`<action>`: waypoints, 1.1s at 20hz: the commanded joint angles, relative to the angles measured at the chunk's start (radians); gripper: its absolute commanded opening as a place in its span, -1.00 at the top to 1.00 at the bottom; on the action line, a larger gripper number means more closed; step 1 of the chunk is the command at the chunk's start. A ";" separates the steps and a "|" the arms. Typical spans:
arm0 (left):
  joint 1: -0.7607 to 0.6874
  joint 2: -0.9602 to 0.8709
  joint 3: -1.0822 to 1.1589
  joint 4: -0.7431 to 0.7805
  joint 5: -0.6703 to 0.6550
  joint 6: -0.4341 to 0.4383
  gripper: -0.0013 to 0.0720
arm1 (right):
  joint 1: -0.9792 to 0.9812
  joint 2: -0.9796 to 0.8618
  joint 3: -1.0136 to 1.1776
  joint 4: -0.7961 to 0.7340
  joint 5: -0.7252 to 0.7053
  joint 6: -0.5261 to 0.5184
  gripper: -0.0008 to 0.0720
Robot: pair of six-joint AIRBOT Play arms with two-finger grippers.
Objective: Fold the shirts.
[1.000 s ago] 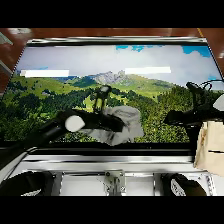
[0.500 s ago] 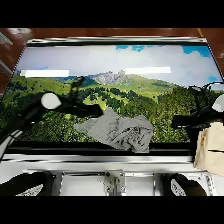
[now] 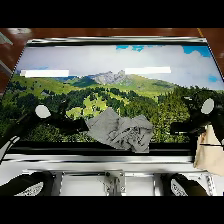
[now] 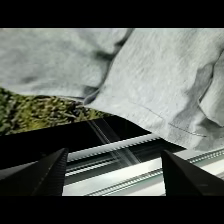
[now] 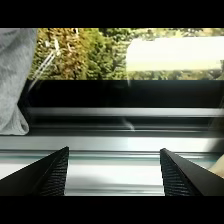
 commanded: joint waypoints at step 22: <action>0.249 -0.091 -0.067 -0.067 0.031 0.162 -0.97 | 0.000 -0.008 -0.028 0.069 0.014 0.021 -0.91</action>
